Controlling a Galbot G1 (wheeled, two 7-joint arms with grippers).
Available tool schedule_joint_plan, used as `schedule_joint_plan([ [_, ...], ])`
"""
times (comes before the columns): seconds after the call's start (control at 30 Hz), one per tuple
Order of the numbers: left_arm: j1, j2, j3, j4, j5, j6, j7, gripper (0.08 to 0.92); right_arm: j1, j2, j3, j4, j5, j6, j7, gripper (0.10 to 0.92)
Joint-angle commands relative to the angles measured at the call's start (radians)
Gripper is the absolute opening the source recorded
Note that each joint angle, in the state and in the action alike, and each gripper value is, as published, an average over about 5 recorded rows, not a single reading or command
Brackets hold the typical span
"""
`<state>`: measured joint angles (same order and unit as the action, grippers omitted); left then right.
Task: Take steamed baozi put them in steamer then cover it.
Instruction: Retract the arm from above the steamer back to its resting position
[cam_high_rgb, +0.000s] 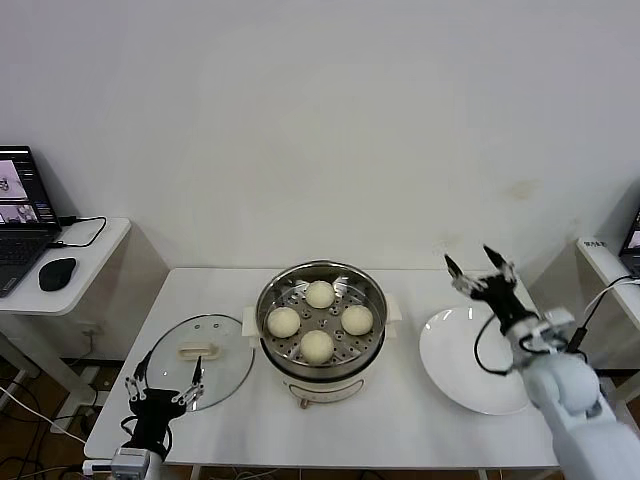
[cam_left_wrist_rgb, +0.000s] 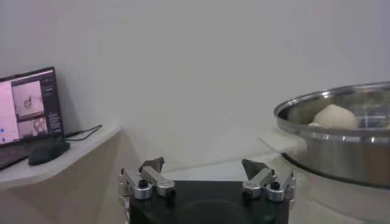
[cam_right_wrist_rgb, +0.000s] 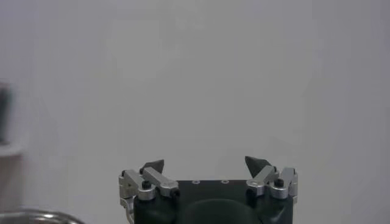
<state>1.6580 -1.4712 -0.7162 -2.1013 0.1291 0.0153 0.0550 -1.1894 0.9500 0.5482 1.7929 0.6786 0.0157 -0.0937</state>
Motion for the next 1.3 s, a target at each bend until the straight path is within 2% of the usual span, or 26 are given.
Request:
schedule_joint_plan([
  [0.03, -0.052, 0.054, 0.000, 0.142, 0.552, -0.237, -0.047, 0.823, -0.336, 0.079, 0.143, 0.061, 0.035, 0.066, 0.115, 0.822],
  [0.13, -0.087, 0.093, 0.009, 0.224, 0.820, -0.312, -0.103, 0.823, -0.357, 0.075, 0.161, 0.082, 0.026, 0.062, 0.119, 0.823],
  [0.27, -0.142, 0.160, 0.025, 0.357, 1.092, -0.341, -0.213, 0.823, -0.361, 0.080, 0.177, 0.101, 0.025, 0.058, 0.120, 0.823],
  [0.43, -0.193, 0.252, 0.066, 0.490, 1.219, -0.291, -0.363, 0.823, -0.364, 0.089, 0.182, 0.113, 0.019, 0.054, 0.120, 0.823],
  [0.57, -0.230, 0.301, 0.091, 0.545, 1.267, -0.220, -0.410, 0.823, -0.370, 0.098, 0.188, 0.116, 0.013, 0.054, 0.119, 0.823],
  [0.7, -0.245, 0.328, 0.107, 0.545, 1.238, -0.156, -0.356, 0.823, -0.373, 0.107, 0.194, 0.113, 0.008, 0.056, 0.118, 0.822],
  [1.0, -0.301, 0.341, 0.126, 0.541, 1.176, -0.086, -0.148, 0.823, -0.378, 0.124, 0.203, 0.112, -0.009, 0.055, 0.119, 0.822],
  [1.3, -0.347, 0.318, 0.158, 0.573, 1.149, -0.041, -0.125, 0.823, -0.378, 0.124, 0.219, 0.100, -0.008, 0.056, 0.119, 0.823],
])
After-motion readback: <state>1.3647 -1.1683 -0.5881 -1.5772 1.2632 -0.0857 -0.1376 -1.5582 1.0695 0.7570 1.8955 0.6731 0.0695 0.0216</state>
